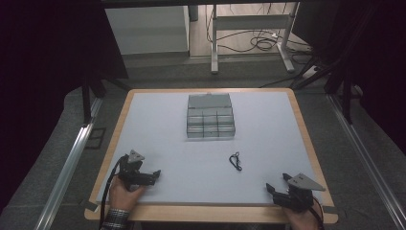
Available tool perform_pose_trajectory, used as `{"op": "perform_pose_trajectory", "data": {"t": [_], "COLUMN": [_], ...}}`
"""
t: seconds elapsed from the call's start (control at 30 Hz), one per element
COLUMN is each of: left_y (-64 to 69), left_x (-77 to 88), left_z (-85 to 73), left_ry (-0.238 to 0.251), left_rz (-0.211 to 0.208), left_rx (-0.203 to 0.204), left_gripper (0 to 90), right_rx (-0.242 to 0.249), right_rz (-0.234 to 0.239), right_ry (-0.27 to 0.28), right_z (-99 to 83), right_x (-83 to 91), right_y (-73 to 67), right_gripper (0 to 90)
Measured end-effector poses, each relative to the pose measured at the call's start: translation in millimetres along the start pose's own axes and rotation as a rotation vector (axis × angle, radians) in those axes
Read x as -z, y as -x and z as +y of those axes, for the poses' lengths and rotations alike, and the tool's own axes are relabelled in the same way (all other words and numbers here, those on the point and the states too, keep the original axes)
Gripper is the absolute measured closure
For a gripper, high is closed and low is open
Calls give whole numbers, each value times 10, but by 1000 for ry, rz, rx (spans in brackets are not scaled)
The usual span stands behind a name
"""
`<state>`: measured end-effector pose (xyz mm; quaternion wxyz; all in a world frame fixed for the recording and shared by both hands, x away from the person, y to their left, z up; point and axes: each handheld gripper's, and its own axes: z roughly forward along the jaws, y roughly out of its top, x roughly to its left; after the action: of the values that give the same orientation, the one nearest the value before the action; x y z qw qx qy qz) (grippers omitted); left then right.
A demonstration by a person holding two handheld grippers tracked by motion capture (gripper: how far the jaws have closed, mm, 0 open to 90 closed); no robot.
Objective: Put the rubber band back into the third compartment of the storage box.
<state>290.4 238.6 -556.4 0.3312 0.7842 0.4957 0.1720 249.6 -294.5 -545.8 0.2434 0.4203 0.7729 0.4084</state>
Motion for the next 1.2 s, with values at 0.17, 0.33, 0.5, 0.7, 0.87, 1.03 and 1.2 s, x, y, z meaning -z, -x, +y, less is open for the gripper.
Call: {"op": "perform_pose_trajectory", "data": {"t": [0.17,0.33,0.5,0.7,0.87,1.03,1.2], "left_y": [-1,-1,-1,0,0,0,0], "left_x": [1,1,1,1,1,1,1], "left_z": [0,0,0,0,-1,-1,0], "left_ry": [-1,-1,-1,-1,-1,-1,-1], "left_rz": [0,0,0,0,0,0,0], "left_rx": [-1,-1,-1,-1,-1,-1,-1], "left_gripper": [0,0,0,0,0,0,0], "right_rx": [4,6,-1,-1,-1,-2,-1], "right_rz": [-3,-3,-10,-13,-13,-12,-13], "right_ry": [-1,-9,-10,-11,-10,-8,-11], "right_z": [3,12,15,15,15,15,17], "right_x": [-8,-24,-29,-33,-33,-32,-31], "right_y": [-3,-28,-37,-46,-46,-46,-47], "right_gripper": [226,175,170,164,166,168,169]}}
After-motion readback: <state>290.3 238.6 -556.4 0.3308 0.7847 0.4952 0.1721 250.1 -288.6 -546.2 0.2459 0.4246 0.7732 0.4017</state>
